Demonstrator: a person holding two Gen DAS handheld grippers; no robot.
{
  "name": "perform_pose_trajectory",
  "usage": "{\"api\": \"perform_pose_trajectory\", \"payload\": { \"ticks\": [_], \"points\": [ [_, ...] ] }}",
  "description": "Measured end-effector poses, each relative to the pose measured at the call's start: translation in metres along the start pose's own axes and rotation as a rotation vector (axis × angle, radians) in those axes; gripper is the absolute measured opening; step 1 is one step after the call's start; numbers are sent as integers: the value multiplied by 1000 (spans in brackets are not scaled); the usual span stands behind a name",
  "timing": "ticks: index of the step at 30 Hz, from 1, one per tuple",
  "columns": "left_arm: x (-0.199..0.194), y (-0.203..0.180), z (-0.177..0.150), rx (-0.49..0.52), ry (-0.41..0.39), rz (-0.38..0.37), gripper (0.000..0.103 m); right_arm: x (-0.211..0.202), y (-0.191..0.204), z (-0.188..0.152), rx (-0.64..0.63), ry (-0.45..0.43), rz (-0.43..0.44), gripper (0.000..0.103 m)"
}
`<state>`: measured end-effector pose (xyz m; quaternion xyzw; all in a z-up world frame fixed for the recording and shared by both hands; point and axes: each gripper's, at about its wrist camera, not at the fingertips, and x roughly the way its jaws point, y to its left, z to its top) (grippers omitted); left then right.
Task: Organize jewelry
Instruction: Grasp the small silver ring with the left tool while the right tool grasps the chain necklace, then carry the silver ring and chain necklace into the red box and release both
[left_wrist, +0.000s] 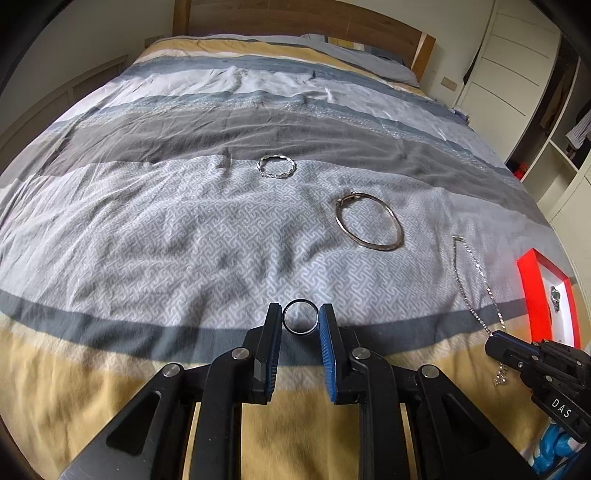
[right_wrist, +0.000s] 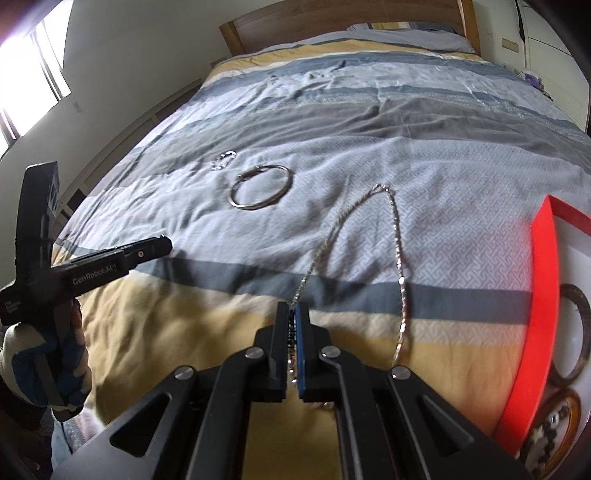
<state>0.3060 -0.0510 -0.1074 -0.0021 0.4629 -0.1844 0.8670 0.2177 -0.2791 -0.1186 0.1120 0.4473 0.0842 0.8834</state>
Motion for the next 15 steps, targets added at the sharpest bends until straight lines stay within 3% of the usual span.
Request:
{"api": "perform_pose_trajectory", "payload": {
  "ticks": [15],
  "points": [
    [-80,-14,-22,2,-74,-13,20,-75,29,-9,6,-95,59,3]
  ]
}}
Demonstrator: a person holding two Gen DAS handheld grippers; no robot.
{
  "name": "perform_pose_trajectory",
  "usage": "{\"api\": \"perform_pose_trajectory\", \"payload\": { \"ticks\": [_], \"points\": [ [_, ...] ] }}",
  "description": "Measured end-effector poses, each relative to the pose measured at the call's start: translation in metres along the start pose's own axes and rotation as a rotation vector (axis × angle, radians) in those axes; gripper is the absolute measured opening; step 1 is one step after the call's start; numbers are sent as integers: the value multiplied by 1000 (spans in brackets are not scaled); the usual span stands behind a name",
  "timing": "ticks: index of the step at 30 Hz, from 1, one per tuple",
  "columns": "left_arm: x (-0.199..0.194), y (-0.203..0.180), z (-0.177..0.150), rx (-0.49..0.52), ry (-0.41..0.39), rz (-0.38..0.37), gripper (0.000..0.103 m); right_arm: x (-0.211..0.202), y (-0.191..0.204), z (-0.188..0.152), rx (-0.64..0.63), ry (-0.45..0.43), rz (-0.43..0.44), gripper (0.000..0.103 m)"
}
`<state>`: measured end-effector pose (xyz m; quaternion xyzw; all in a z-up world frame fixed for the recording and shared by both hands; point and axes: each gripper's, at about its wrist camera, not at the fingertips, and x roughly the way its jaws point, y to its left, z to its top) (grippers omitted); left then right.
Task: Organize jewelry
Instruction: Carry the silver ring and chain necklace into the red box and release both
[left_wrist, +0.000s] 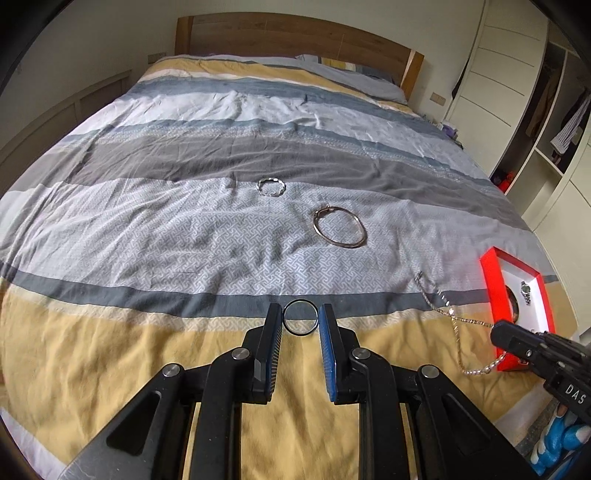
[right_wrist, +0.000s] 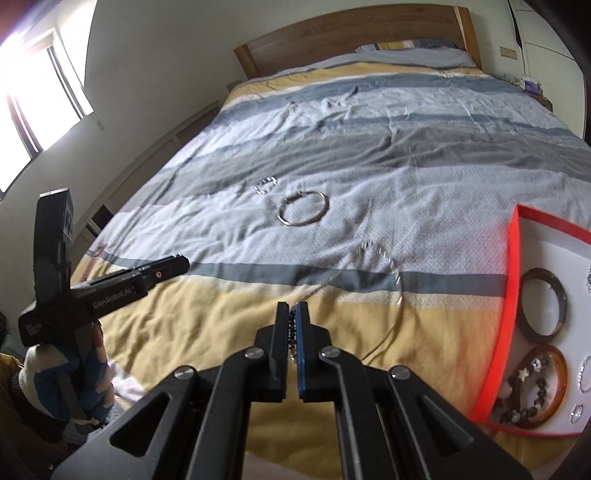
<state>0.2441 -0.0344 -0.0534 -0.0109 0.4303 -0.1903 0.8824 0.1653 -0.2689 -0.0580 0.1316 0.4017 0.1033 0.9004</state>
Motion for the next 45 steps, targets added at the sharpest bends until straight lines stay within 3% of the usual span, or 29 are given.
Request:
{"api": "perform_pose_trajectory", "payload": {
  "ticks": [9,15,21,28,33,45],
  "points": [
    [-36,-46,18,48,-70,-62,20,-88,-8,41,-54,-156,-96,3],
    [-50,-119,40,138,-112,-167,20,-162,-36,63,-73,-263,-192,3],
    [-46,-206,51,232,-121,-265,20,-201,-76,63,-48,-299,-259,3],
    [-11,-287,39,326,-58,-314,20,-200,-131,46,22,-280,-275,3],
    [29,-322,21,377,21,-313,20,-179,-176,26,86,-235,-276,3],
    [112,-341,-4,400,165,-276,20,-130,-250,1,189,-168,-270,3]
  ]
}}
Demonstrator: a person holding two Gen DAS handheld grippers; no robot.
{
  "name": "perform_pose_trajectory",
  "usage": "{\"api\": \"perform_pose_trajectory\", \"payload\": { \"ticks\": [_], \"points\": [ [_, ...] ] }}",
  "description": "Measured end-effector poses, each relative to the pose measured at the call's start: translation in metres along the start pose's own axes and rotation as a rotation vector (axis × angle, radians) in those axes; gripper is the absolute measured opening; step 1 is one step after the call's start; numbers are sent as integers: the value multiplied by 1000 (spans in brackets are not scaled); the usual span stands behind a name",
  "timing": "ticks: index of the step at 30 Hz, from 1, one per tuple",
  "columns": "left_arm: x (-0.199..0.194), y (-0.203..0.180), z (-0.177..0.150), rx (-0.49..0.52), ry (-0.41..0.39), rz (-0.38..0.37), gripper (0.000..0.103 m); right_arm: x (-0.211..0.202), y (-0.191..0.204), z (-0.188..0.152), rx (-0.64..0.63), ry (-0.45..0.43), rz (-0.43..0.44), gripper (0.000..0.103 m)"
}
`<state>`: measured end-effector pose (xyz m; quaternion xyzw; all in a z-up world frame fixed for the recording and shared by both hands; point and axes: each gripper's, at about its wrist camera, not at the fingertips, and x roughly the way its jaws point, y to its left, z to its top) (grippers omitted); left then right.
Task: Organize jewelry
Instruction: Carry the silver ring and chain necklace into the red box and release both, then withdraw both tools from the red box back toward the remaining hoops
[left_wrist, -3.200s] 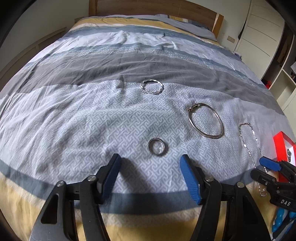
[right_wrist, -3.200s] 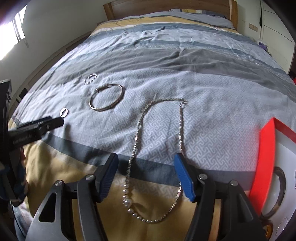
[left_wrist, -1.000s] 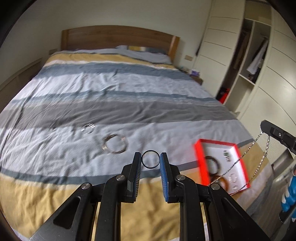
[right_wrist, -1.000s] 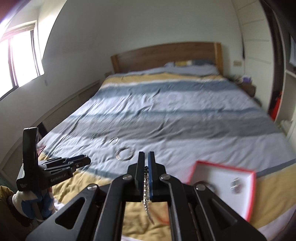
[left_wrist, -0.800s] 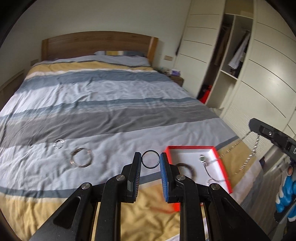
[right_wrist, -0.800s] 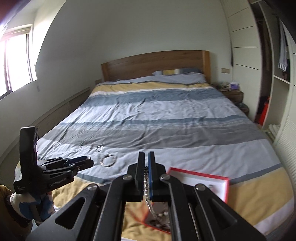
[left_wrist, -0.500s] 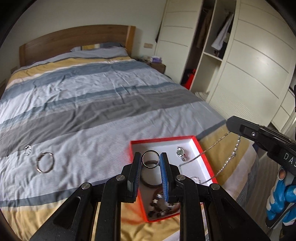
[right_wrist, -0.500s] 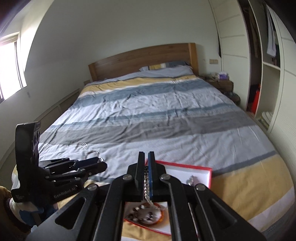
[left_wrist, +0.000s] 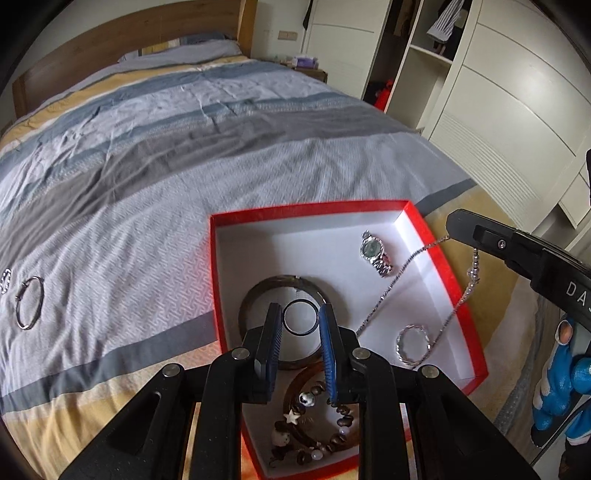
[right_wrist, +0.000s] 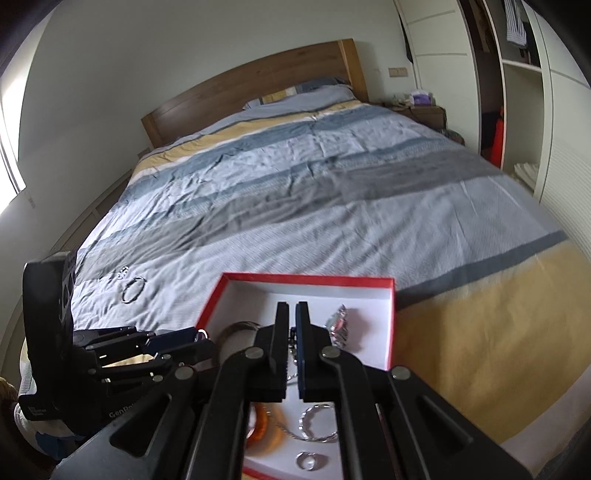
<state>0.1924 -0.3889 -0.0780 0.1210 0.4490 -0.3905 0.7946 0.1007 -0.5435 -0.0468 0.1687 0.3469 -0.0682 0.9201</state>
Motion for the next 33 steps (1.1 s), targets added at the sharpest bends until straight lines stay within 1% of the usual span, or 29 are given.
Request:
{"api": "perform_pose_trajectory", "payload": {
  "ticks": [4,10,15,21,24,26,29,33],
  "points": [
    [23,-2,-4,2,36,-4,20,18,-12,-14,9,43,-6,3],
    [41,-1,-10,-7,71,-1,20,33,-25,-31,18,90,-17,3],
    [45,1,-12,-4,70,8,20,37,-29,-39,19,115,-24,3],
    [40,1,-16,-11,67,12,22,41,-30,-48,19,148,-42,5],
    [37,1,-16,-12,63,18,29,40,-30,-49,16,153,-52,5],
    [35,2,-16,-15,62,11,41,38,-30,-50,17,158,-61,5],
    [30,-2,-17,-8,62,9,45,31,-31,-51,29,156,-65,5],
    [21,-5,-19,-5,61,4,47,17,-31,-51,36,140,-78,5]
  ]
}}
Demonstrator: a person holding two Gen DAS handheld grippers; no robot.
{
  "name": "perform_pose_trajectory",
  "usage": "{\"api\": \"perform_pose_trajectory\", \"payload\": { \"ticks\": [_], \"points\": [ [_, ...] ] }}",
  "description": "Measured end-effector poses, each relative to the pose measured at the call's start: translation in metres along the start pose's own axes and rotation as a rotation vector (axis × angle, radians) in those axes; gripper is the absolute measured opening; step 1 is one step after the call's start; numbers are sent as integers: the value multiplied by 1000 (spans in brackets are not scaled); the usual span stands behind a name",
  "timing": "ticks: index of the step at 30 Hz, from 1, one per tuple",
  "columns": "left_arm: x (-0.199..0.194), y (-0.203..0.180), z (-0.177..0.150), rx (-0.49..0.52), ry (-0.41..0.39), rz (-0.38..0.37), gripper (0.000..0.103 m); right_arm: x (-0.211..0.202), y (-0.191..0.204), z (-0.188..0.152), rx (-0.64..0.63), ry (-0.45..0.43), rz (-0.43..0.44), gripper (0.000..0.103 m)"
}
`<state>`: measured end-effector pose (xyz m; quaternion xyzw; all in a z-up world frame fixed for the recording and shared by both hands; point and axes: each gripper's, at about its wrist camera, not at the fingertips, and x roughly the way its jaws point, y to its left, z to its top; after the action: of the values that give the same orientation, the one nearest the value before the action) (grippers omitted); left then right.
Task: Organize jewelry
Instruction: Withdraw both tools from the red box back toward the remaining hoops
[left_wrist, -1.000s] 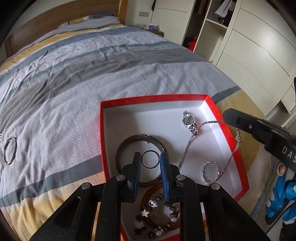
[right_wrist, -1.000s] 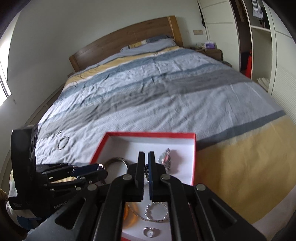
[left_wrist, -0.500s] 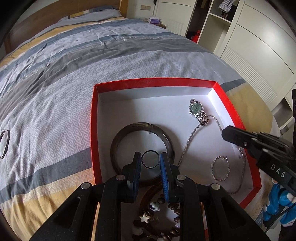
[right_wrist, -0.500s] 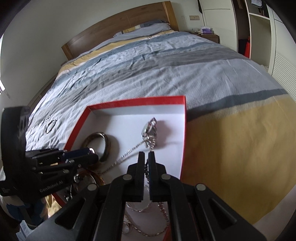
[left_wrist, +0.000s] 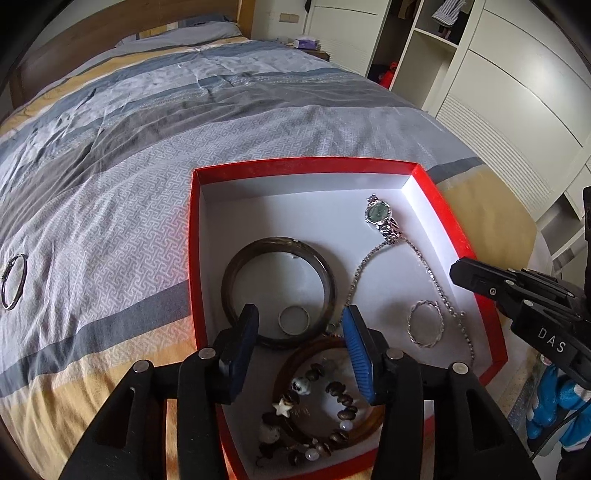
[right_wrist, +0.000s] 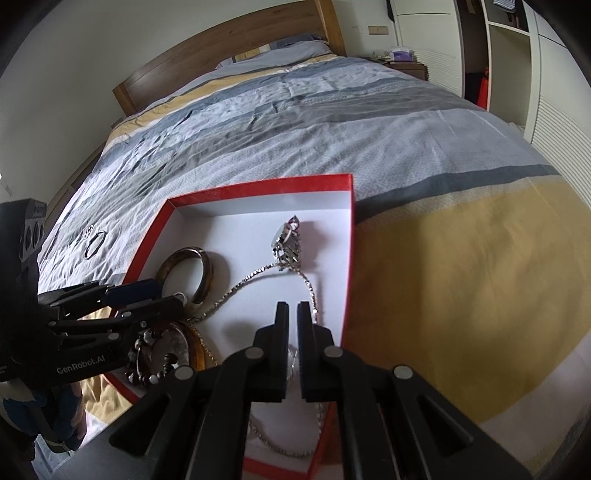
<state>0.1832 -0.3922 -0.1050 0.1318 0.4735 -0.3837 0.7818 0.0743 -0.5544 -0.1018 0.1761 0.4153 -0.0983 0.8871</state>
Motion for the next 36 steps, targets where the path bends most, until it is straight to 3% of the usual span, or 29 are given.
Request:
{"api": "perform_pose_trajectory", "payload": {
  "ticks": [8,16,30,36],
  "points": [
    [-39,-10,-9,19,-41,-4,56,-41,6,-6,23,-43,-22,6],
    [-88,-9,-37,16,-100,22,57,-79,26,-19,29,-78,-26,7],
    [-180,30,-99,-64,-212,98,57,-135,81,-46,-4,-133,-4,17],
    [-218,50,-132,-87,-239,156,65,-154,103,-52,-21,-163,4,22]
  ]
}}
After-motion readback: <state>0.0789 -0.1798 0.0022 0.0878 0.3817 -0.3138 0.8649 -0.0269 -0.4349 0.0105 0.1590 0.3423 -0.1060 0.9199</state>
